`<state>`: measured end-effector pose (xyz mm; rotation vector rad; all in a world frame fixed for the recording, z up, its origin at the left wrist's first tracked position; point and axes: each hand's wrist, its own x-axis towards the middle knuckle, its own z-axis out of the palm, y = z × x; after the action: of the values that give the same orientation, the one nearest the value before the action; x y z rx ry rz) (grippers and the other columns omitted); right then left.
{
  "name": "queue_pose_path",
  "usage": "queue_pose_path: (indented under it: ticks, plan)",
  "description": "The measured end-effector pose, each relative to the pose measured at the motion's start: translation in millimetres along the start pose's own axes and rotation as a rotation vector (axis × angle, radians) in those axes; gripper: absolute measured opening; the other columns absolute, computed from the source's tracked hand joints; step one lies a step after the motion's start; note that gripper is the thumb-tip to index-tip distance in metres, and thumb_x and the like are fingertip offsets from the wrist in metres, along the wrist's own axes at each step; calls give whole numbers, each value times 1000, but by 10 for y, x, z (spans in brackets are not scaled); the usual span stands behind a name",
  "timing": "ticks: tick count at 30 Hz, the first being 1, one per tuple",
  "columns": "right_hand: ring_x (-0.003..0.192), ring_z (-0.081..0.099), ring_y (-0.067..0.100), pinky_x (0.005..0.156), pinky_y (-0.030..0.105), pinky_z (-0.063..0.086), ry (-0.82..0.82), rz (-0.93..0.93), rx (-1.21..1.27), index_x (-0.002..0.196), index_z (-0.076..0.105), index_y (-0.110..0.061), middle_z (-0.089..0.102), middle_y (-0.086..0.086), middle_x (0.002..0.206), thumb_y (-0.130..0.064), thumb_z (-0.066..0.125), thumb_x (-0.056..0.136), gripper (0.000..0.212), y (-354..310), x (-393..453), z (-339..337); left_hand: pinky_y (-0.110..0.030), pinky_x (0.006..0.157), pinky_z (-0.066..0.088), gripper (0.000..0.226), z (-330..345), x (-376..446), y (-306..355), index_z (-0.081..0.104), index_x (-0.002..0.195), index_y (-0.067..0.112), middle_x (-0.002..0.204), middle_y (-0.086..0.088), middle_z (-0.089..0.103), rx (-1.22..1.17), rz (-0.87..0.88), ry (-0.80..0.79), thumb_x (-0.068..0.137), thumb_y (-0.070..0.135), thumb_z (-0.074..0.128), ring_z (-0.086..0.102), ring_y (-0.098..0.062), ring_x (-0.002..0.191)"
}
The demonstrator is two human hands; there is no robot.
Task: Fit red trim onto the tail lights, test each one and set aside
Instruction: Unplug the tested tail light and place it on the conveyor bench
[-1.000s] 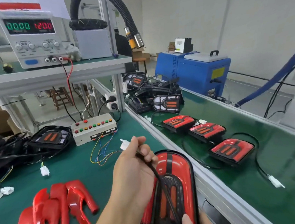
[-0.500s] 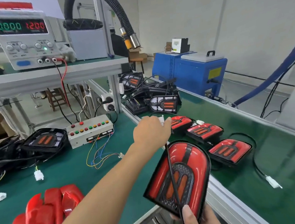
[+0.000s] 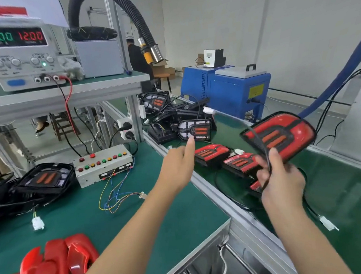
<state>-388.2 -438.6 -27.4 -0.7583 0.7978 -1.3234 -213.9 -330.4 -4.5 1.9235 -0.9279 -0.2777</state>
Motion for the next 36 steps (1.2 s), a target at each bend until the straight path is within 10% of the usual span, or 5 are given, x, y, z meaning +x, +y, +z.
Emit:
queue_pose_path:
  ticks: [10,17,24,36]
  plan:
    - [102,66,28,97,41,53,371,-48,-414,121,59,-11,69,10,123,-32,74,89,41,385,1029,266,-9,65,34,58,289,-662,-472,41,91,30,92,11,43,-172,39,-70,84,82,18,35,-2,78]
    - [60,72,19,58,34,57,371,109,-428,109,57,-6,72,10,98,-31,73,88,36,650,1026,181,1,77,36,59,315,-881,-598,52,87,31,92,18,57,-214,-24,-61,89,82,21,48,7,81]
    - [54,74,24,70,46,65,262,126,-489,90,49,-11,57,-4,72,-34,79,83,38,741,1026,199,5,82,32,61,343,-1000,-624,70,109,36,109,28,65,-242,-74,-52,91,74,26,49,22,109]
    - [51,73,19,84,44,62,-10,136,-929,78,55,-16,73,5,63,-70,69,78,55,591,1118,212,-2,74,36,60,376,-1118,-563,70,108,37,82,32,63,-273,-76,-48,90,73,26,58,10,89]
